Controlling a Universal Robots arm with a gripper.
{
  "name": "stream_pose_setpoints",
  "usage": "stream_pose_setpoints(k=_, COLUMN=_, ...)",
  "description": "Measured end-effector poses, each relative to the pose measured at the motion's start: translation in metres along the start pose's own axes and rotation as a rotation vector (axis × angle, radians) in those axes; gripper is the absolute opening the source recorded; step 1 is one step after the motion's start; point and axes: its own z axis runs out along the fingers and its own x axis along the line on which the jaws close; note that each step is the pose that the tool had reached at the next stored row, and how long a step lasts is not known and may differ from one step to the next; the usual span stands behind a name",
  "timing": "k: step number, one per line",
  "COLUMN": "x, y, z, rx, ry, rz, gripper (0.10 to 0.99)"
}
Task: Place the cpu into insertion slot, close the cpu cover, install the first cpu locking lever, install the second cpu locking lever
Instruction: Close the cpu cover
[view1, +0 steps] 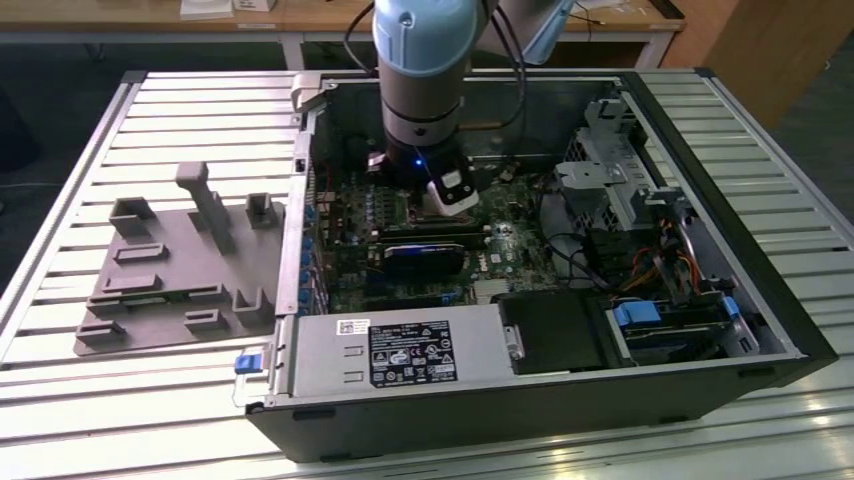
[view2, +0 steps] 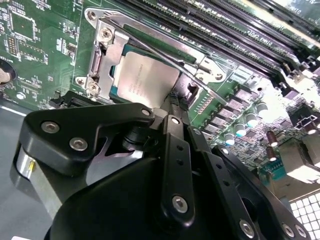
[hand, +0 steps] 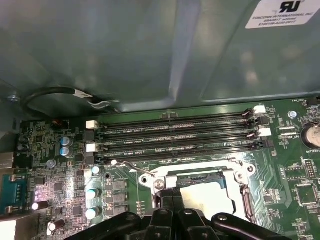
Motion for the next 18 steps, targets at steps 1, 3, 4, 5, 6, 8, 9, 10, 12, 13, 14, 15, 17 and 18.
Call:
stream_pose_setpoints(k=1, x=-0.0009, y=0.0002, z=0.0001, rx=0.000, ry=-0.0001, rz=0.000, gripper=0.102)
stream_pose_setpoints(k=3, x=-0.0018, y=0.0002, z=0.0001, rx=0.000, ry=-0.0001, rz=0.000, gripper=0.102)
stream_pose_setpoints(k=4, x=-0.0019, y=0.0003, z=0.0000, rx=0.000, ry=-0.0001, rz=0.000, gripper=0.102)
stream_pose_setpoints(k=5, x=-0.0019, y=0.0005, z=-0.0004, rx=-0.001, ry=-0.0003, rz=0.000, gripper=0.102)
stream_pose_setpoints(k=6, x=-0.0021, y=0.0009, z=-0.0011, rx=-0.002, ry=-0.0007, rz=0.000, gripper=0.102)
stream_pose_setpoints(k=8, x=-0.0021, y=0.0015, z=-0.0031, rx=-0.001, ry=-0.0004, rz=0.000, gripper=0.102)
stream_pose_setpoints(k=9, x=-0.0020, y=0.0015, z=-0.0040, rx=0.000, ry=0.0000, rz=0.000, gripper=0.102)
stream_pose_setpoints(k=10, x=-0.0020, y=0.0016, z=-0.0039, rx=-0.001, ry=-0.0002, rz=0.000, gripper=0.102)
stream_pose_setpoints(k=12, x=-0.0017, y=0.0015, z=-0.0040, rx=-0.001, ry=0.0000, rz=0.000, gripper=0.102)
stream_pose_setpoints(k=13, x=-0.0010, y=0.0014, z=-0.0042, rx=-0.001, ry=0.0001, rz=0.000, gripper=0.102)
stream_pose_setpoints(k=14, x=0.0000, y=0.0013, z=-0.0042, rx=-0.002, ry=0.0002, rz=0.000, gripper=0.102)
stream_pose_setpoints(k=15, x=0.0012, y=0.0011, z=-0.0041, rx=-0.003, ry=0.0003, rz=0.000, gripper=0.102)
stream_pose_setpoints(k=17, x=0.0024, y=0.0009, z=-0.0036, rx=-0.004, ry=0.0002, rz=0.000, gripper=0.102)
stream_pose_setpoints(k=18, x=0.0024, y=0.0007, z=-0.0029, rx=-0.004, ry=0.0004, rz=0.000, gripper=0.102)
